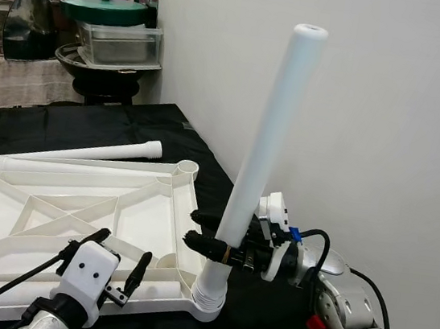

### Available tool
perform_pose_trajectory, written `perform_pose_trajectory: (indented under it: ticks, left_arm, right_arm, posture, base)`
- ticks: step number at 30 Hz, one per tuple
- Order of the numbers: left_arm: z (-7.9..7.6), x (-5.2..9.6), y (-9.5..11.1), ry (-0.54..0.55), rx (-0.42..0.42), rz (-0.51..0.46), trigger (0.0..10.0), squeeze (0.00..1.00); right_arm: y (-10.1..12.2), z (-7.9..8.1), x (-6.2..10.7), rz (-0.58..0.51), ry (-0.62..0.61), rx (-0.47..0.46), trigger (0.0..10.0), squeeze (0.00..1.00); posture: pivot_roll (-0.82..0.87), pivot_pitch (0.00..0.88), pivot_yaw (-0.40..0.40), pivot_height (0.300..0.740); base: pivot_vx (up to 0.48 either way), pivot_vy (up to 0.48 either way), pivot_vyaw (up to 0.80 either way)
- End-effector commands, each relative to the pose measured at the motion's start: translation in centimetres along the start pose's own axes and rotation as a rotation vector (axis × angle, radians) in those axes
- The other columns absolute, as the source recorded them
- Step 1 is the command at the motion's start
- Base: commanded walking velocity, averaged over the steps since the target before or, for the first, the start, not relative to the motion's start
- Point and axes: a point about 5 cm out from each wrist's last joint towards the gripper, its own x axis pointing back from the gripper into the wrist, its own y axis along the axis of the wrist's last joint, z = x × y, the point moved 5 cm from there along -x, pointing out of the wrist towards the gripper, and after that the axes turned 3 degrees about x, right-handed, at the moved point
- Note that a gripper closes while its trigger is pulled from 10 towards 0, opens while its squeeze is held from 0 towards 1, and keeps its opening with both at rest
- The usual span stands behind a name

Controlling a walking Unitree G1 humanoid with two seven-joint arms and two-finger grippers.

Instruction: Building children table

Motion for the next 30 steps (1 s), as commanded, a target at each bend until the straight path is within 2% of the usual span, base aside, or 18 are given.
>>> perform_pose_trajectory:
  ticks: [1, 2, 4, 5, 6, 14, 15, 18, 20, 25, 28, 30]
  left_arm:
    - [-0.1, 0.1, 0.1, -0.004, 0.001, -0.006, 10.0, 0.00]
    - [-0.1, 0.1, 0.1, -0.004, 0.001, -0.006, 10.0, 0.00]
    - [-0.1, -0.1, 0.0, -0.005, 0.004, -0.008, 10.0, 0.00]
    - [-0.1, -0.1, 0.0, -0.005, 0.004, -0.008, 10.0, 0.00]
    - [-0.2, -0.2, 0.0, -0.004, 0.010, -0.010, 10.0, 0.00]
    - [-0.2, -0.3, 0.0, 0.004, 0.021, -0.011, 10.0, 0.00]
    - [-0.2, -0.3, -0.1, 0.008, 0.025, -0.008, 10.0, 0.00]
    - [-0.1, -0.3, -0.2, 0.010, 0.025, -0.006, 10.0, 0.00]
    - [0.0, -0.4, -0.3, 0.015, 0.024, -0.004, 10.0, 0.00]
    - [0.2, -0.5, -0.4, 0.028, 0.032, -0.004, 10.0, 0.00]
    - [0.2, -0.6, -0.4, 0.035, 0.037, -0.004, 10.0, 0.00]
    - [0.4, -0.6, -0.5, 0.043, 0.038, -0.005, 10.0, 0.00]
  right_arm:
    - [-4.5, 1.8, -1.1, 0.115, 0.036, -0.138, 10.0, 0.00]
    - [-4.5, 1.8, -1.1, 0.115, 0.036, -0.138, 10.0, 0.00]
    - [-5.3, 0.6, -0.9, 0.144, -0.111, -0.143, 10.0, 0.00]
    - [-5.3, 0.6, -0.9, 0.144, -0.111, -0.143, 10.0, 0.00]
    - [-5.9, 0.1, -0.5, 0.154, -0.208, -0.172, 10.0, 0.00]
    - [-6.6, -0.2, 0.6, 0.173, -0.341, -0.202, 10.0, 0.00]
    - [-7.3, -0.3, 1.1, 0.216, -0.399, -0.208, 10.0, 0.00]
    - [-8.1, -0.5, 1.6, 0.274, -0.448, -0.202, 10.0, 0.00]
    - [-9.1, -1.0, 2.4, 0.343, -0.545, -0.222, 10.0, 0.00]
    - [-9.7, -1.5, 2.9, 0.375, -0.634, -0.243, 10.0, 0.00]
    - [-9.8, -2.2, 3.3, 0.376, -0.696, -0.255, 10.0, 0.00]
    - [-9.7, -3.5, 4.1, 0.350, -0.825, -0.273, 10.0, 0.00]
  posture:
    - [0.15, 0.000, -0.076, 0.740]
    - [0.15, 0.000, -0.076, 0.740]
    - [0.13, 0.000, -0.073, 0.740]
    - [0.13, 0.000, -0.073, 0.740]
    - [0.13, 0.000, -0.073, 0.740]
    - [0.12, 0.000, -0.074, 0.740]
    - [0.11, 0.000, -0.072, 0.740]
    - [0.11, 0.000, -0.074, 0.740]
    - [0.11, 0.000, -0.075, 0.740]
    - [0.11, 0.000, -0.078, 0.740]
    - [0.11, 0.000, -0.082, 0.740]
    - [0.11, 0.000, -0.084, 0.740]
  base:
    - [0.000, 0.000, 0.00]
    - [0.000, 0.000, 0.00]
    - [0.000, 0.000, 0.00]
    - [0.000, 0.000, 0.00]
    - [0.000, 0.000, 0.00]
    - [0.000, 0.000, 0.00]
    - [0.000, 0.000, 0.00]
    - [0.000, 0.000, 0.00]
    - [0.000, 0.000, 0.00]
    - [0.000, 0.000, 0.00]
    - [0.000, 0.000, 0.00]
    - [0.000, 0.000, 0.00]
